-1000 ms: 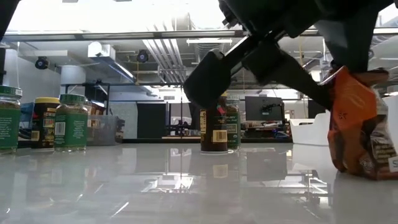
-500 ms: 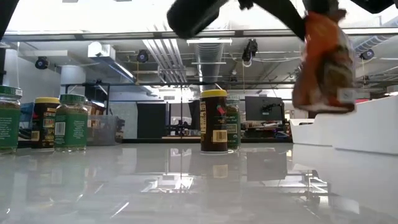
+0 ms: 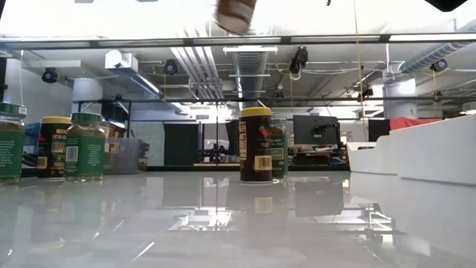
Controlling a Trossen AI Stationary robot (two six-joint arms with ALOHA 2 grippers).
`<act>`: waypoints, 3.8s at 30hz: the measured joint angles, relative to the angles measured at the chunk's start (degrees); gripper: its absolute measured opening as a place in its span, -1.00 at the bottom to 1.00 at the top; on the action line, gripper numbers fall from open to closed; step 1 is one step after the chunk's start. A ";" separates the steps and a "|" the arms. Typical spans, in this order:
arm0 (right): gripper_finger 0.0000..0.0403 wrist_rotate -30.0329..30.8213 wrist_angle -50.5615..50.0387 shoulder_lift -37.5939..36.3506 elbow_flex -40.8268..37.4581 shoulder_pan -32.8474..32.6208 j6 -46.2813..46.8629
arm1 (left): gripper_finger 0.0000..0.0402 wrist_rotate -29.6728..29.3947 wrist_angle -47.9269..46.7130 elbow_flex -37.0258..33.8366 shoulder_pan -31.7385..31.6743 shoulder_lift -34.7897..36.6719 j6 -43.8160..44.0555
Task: Sort spices by type
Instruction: Put the orange seasoning bag into the black bin
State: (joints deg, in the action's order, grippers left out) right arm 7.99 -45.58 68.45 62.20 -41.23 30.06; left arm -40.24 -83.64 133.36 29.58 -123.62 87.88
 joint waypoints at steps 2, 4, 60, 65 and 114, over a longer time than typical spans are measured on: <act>0.02 1.08 1.12 0.00 -0.19 0.00 0.60 | -1.00 -2.13 -5.57 -0.03 0.02 3.39 1.14; 0.02 2.57 1.76 0.01 -0.36 0.00 1.82 | -1.00 -3.95 -6.22 -1.86 -0.04 7.49 0.81; 0.02 -0.90 16.07 8.66 3.40 34.26 -17.32 | -1.00 33.69 51.12 -93.48 -75.66 67.63 -52.81; 0.02 -2.10 15.89 8.66 3.40 36.02 -18.21 | -1.00 35.75 53.16 -96.10 -78.54 66.48 -53.14; 0.02 -2.21 15.85 8.66 3.38 37.16 -17.91 | -1.00 33.19 63.26 -102.66 -80.04 64.53 -45.14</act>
State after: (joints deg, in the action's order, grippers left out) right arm 5.78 -29.74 77.10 65.59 -4.08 12.16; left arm -7.05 -20.38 30.70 -50.46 -59.09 42.74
